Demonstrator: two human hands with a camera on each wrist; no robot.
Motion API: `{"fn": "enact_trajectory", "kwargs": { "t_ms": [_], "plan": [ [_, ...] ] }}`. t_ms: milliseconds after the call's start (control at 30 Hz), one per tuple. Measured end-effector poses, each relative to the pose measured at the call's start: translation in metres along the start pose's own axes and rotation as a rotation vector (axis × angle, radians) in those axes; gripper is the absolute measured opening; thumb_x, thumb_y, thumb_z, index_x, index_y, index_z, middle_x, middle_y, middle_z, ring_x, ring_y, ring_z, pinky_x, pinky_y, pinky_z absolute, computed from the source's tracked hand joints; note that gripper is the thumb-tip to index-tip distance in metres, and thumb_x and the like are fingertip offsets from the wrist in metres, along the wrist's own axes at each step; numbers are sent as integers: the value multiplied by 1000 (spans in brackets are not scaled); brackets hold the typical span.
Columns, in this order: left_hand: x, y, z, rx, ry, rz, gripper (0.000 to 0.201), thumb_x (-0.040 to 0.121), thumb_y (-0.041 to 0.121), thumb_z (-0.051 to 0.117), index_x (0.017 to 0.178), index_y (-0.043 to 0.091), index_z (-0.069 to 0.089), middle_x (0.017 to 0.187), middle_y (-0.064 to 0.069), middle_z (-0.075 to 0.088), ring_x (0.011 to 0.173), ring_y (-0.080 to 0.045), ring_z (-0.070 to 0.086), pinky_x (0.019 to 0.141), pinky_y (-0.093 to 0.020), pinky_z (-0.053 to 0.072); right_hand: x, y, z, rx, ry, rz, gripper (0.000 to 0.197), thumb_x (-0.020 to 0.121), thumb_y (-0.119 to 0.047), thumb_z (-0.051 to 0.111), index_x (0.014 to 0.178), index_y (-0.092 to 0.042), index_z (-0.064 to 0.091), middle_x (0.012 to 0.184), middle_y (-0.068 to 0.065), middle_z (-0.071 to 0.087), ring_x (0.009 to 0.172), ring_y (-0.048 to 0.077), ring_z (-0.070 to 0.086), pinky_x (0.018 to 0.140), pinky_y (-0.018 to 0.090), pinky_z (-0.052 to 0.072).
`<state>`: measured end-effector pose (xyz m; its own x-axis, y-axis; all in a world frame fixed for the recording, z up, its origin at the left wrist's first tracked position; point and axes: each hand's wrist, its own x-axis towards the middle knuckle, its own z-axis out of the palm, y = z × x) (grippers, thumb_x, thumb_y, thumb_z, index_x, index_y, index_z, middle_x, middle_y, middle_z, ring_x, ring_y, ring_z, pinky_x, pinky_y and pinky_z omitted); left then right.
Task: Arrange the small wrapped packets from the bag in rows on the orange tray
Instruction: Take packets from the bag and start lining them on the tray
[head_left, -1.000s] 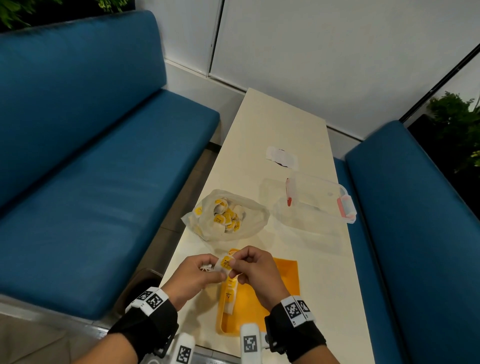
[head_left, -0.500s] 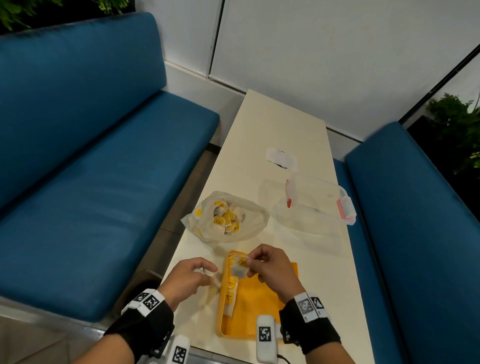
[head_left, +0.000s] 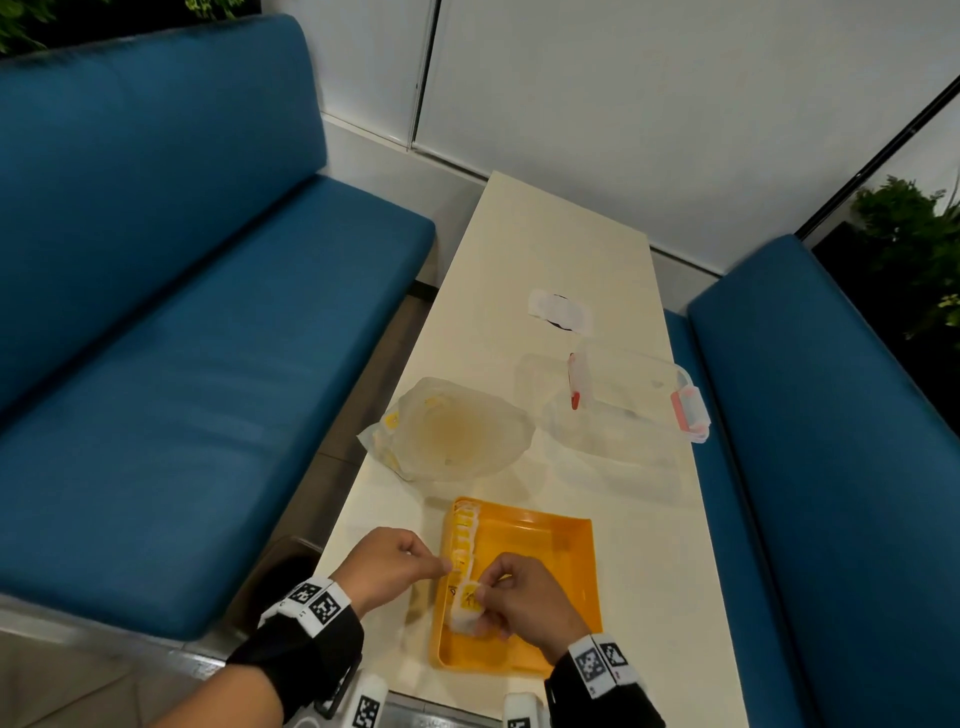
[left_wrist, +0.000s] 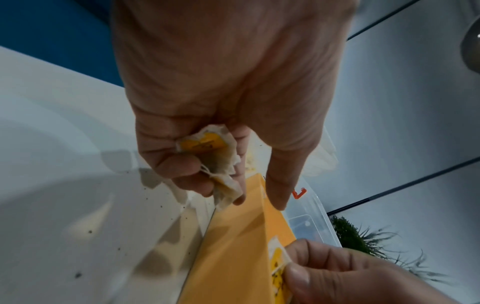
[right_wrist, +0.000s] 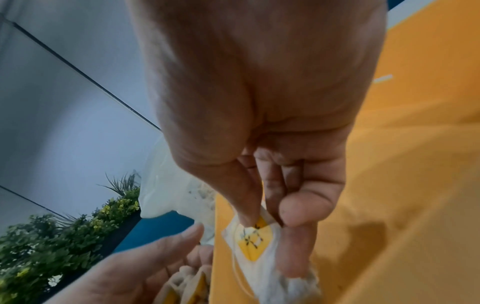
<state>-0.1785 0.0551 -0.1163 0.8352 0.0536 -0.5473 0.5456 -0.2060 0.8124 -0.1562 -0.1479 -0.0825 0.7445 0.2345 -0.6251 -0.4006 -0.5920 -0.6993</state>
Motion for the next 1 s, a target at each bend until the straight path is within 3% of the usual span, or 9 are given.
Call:
{"fn": "enact_trajectory", "kwargs": {
  "t_ms": [67, 167, 267, 467, 567, 667, 767, 867, 1000],
  "plan": [
    [1, -1, 2, 36, -22, -1, 41, 69, 41, 91, 81, 5, 76, 57, 10, 64, 62, -3, 58, 59, -18, 44, 0, 2, 6, 14, -28, 56, 11, 91, -4, 64, 88, -8, 55, 59, 8, 66, 47, 16, 65, 40, 23, 41],
    [1, -1, 6, 101, -48, 16, 39, 65, 41, 93, 76, 8, 76, 74, -1, 75, 70, -5, 65, 65, -20, 50, 5, 6, 15, 9, -46, 118, 11, 91, -4, 62, 90, -10, 53, 59, 6, 65, 58, 25, 70, 40, 24, 42],
    [2, -1, 8, 135, -66, 34, 32, 66, 38, 92, 74, 11, 76, 82, -3, 77, 75, -8, 69, 67, -19, 51, 13, 11, 23, -7, -19, 123, 10, 90, -6, 61, 91, -11, 52, 62, 8, 65, 58, 24, 70, 42, 26, 46],
    [5, -2, 10, 128, -71, 15, 33, 69, 36, 91, 78, 7, 78, 83, -4, 77, 75, -8, 68, 66, -18, 50, 19, 17, 30, -28, 70, 99, 18, 90, -10, 64, 90, -11, 46, 60, 10, 65, 54, 25, 70, 44, 28, 50],
    [6, -3, 11, 127, -79, -4, 32, 70, 38, 90, 75, 9, 77, 72, 2, 71, 70, -6, 63, 65, -19, 48, 16, 15, 30, -3, 117, 111, 24, 89, -9, 67, 91, -12, 43, 64, 12, 65, 52, 25, 69, 41, 26, 47],
    [7, -4, 11, 132, -90, -19, 32, 70, 40, 90, 74, 11, 76, 70, 5, 69, 70, -6, 62, 65, -20, 47, 13, 14, 24, -101, 179, 49, 24, 83, -12, 71, 84, -15, 48, 71, 11, 65, 51, 21, 67, 40, 25, 44],
    [7, -4, 11, 123, -107, -21, 27, 71, 38, 89, 70, 15, 74, 68, 6, 68, 70, -7, 62, 66, -20, 47, 10, 15, 18, -342, 144, -78, 11, 75, -15, 70, 72, -22, 61, 71, 0, 69, 62, 14, 67, 58, 32, 56],
    [6, -2, 11, 134, -109, -17, 26, 73, 36, 89, 66, 18, 71, 64, 8, 65, 66, -6, 60, 63, -20, 45, 4, 15, 23, -477, 23, -116, 13, 74, -17, 66, 70, -29, 64, 73, -11, 66, 68, 2, 60, 66, 19, 50],
    [5, -1, 9, 146, -107, -31, 25, 74, 37, 88, 71, 17, 72, 60, 10, 63, 61, -3, 58, 55, -16, 41, 2, 15, 35, -565, -7, -183, 23, 78, -14, 50, 73, -31, 64, 84, -7, 68, 78, 5, 58, 74, 22, 47]
  ]
}}
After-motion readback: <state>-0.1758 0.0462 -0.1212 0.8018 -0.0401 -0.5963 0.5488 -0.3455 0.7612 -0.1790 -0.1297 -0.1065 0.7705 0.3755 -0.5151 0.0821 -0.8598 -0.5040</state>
